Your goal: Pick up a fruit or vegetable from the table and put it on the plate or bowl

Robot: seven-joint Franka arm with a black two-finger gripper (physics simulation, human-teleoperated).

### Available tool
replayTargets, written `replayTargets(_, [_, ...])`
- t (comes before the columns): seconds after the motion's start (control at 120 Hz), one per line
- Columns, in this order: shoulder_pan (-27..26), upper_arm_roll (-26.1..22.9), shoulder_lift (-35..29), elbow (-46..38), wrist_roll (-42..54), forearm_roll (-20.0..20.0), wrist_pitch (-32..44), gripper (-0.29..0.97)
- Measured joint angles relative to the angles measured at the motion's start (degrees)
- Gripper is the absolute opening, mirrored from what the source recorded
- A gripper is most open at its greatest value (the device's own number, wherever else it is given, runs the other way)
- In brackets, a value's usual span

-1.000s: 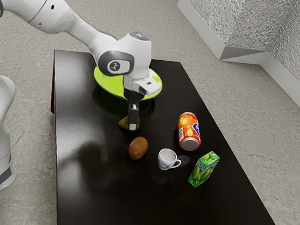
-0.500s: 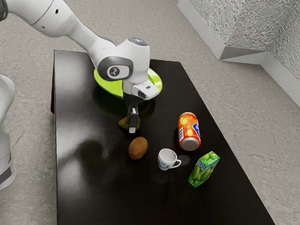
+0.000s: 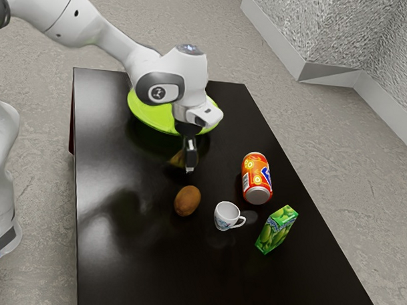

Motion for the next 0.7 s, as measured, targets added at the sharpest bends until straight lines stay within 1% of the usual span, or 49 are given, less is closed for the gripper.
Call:
replayTargets(0.1, [0.5, -1.1, -0.1, 4.7, -1.2, 4.1, -0.6, 0.29])
replayTargets(0.167, [2.1, -1.3, -0.5, 8.8, -1.9, 6.3, -2.3, 0.31])
replayTargets(0.233, [4.7, -1.3, -0.9, 11.0, -2.4, 7.5, -4.2, 0.32])
replayTargets(0.375, [10.7, -1.2, -1.0, 12.3, -2.9, 8.5, -7.3, 0.31])
replayTargets(0.55, [17.5, -1.0, -0.1, 14.3, -2.3, 9.0, -9.0, 0.31])
replayTargets(0.642, [19.6, -0.8, 1.8, 16.4, -1.4, 8.9, -9.5, 0.31])
replayTargets(0.7, [19.9, -0.2, 2.6, 16.7, -0.7, 8.5, -9.7, 0.44])
